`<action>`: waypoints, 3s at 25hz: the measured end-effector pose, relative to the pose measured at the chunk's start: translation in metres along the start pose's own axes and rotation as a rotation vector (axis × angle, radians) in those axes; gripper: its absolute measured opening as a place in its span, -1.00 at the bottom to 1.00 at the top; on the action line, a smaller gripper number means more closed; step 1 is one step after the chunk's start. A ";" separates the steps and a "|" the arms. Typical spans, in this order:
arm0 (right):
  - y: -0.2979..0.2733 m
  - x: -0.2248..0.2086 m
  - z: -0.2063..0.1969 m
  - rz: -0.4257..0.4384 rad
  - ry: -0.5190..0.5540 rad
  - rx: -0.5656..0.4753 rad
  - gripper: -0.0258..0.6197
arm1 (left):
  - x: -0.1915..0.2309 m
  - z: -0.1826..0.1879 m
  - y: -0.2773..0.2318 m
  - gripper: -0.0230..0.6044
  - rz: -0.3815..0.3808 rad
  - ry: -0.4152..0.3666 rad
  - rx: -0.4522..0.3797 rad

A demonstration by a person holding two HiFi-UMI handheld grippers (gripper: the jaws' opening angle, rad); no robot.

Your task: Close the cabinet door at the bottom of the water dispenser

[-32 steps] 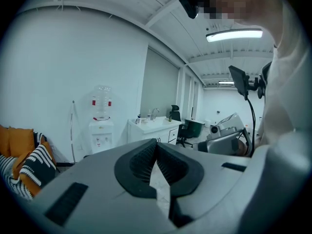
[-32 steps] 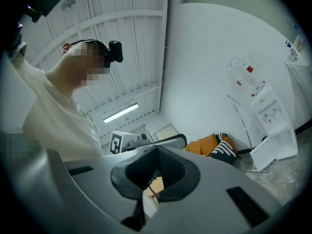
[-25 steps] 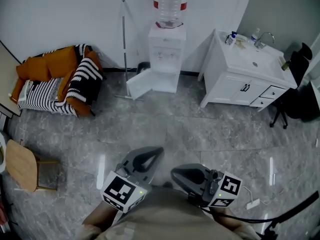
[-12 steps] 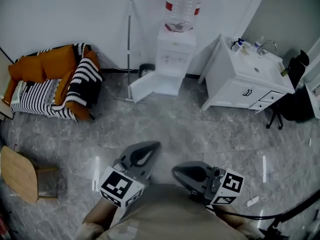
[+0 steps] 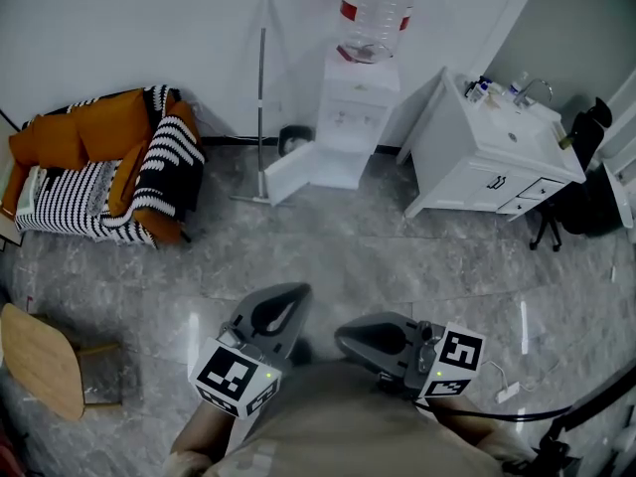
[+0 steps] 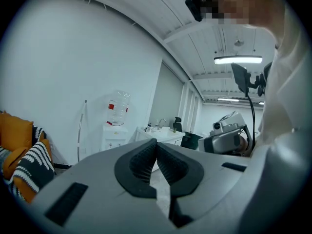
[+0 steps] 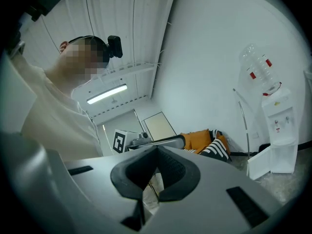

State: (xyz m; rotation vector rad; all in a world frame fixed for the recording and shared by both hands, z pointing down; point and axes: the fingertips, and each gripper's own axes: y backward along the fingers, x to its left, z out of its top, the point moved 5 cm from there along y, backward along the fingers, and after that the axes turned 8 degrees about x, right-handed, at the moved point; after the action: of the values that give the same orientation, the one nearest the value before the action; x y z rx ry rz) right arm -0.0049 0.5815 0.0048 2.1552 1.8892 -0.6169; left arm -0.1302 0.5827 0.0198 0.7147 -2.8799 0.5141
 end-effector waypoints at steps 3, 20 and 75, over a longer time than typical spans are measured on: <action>-0.010 -0.007 0.002 0.024 -0.012 0.015 -0.87 | 0.015 -0.003 -0.001 -0.95 0.035 0.028 0.009; 0.040 -0.111 0.039 0.106 -0.096 -0.069 -0.87 | 0.024 0.039 -0.114 -0.95 0.082 -0.031 0.128; -0.041 -0.291 0.147 -0.009 -0.091 -0.055 -0.87 | 0.249 0.105 -0.206 -0.95 0.127 -0.131 0.137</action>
State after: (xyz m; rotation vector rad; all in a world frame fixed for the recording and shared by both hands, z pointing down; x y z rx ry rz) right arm -0.0968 0.2664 0.0067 2.0504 1.8476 -0.6452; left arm -0.2560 0.2676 0.0338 0.6082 -3.0507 0.7124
